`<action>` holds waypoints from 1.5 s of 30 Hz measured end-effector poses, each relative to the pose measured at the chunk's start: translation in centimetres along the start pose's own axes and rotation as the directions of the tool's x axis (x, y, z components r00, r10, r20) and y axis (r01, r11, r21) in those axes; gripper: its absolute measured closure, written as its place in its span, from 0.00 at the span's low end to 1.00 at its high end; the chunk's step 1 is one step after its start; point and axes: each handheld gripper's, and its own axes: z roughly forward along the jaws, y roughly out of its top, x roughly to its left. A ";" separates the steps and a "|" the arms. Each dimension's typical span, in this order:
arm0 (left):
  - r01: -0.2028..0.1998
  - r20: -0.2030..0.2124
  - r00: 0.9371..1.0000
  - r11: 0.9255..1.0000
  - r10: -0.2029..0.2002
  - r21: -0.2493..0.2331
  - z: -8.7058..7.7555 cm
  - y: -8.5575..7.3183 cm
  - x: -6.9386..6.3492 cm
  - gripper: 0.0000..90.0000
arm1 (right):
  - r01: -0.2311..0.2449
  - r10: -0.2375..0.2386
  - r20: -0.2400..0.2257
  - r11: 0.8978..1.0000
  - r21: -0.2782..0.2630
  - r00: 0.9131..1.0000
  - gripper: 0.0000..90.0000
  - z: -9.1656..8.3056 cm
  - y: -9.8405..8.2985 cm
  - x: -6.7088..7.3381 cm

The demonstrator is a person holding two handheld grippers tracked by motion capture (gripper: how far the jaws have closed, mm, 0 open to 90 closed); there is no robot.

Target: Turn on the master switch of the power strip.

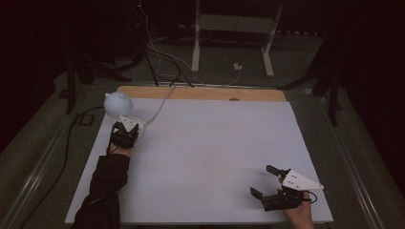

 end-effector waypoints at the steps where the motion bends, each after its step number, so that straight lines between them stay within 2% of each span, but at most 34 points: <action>1: -0.001 0.000 1.000 1.000 0.001 0.003 0.0 0.0 0.0 1.00 | 0.001 -0.001 0.000 1.000 0.000 1.000 0.00 0.0 0.0 0.0; 5: -0.021 0.013 1.000 1.000 0.021 0.018 0.1 0.4 -0.2 1.00 | 0.000 0.000 0.001 1.000 0.001 1.000 0.00 0.0 0.0 0.0; 8: -0.037 -0.003 0.999 0.999 0.037 0.034 0.1 0.6 -0.3 1.00 | -0.002 0.002 0.001 1.000 0.001 1.000 0.00 0.0 0.0 0.0; 13: -0.065 0.006 0.998 0.997 0.065 0.033 0.2 0.5 -0.2 1.00 | -0.004 0.004 0.000 1.000 0.000 1.000 0.00 0.0 0.0 0.0; 20: -0.100 -0.004 0.995 0.994 0.100 0.054 0.3 0.7 -0.3 1.00 | -0.003 0.003 0.000 1.000 0.000 1.000 0.00 0.0 0.0 0.0; 22: -0.127 -0.012 0.992 0.990 0.128 0.069 0.4 0.9 -0.5 1.00 | -0.005 0.005 -0.001 1.000 -0.001 1.000 0.00 -0.1 0.0 0.0; 25: -0.141 0.005 0.990 0.987 0.141 0.078 0.4 1.0 -0.3 1.00 | -0.005 0.005 -0.001 1.000 -0.001 1.000 0.00 -0.1 0.0 0.0; 33: -0.152 0.002 0.988 0.984 0.153 0.087 0.4 1.1 -0.4 1.00 | -0.002 0.002 0.000 1.000 0.002 1.000 0.00 -0.1 0.0 -0.1; 37: -0.181 -0.002 0.983 0.978 0.182 0.099 0.5 1.2 -0.5 1.00 | -0.002 0.002 -0.001 1.000 0.002 1.000 0.00 -0.1 0.0 -0.1; 39: -0.175 -0.004 0.984 0.980 0.176 0.091 0.5 1.1 -0.5 1.00 | -0.003 0.003 -0.001 1.000 0.003 1.000 0.00 0.0 0.0 -0.1; 43: -0.190 -0.011 0.981 0.977 0.192 0.100 0.5 1.1 -0.7 1.00 | -0.007 0.007 0.000 1.000 0.003 1.000 0.00 0.0 -0.1 -0.1; 44: -0.179 -0.008 0.983 0.979 0.181 0.100 0.5 1.1 -0.6 1.00 | -0.008 0.008 -0.001 1.000 0.005 1.000 0.00 0.0 -0.1 -0.1; 45: -0.193 -0.003 0.981 0.976 0.195 0.104 0.5 1.1 -0.6 1.00 | -0.007 0.007 -0.002 1.000 0.004 1.000 0.00 0.0 -0.1 -0.1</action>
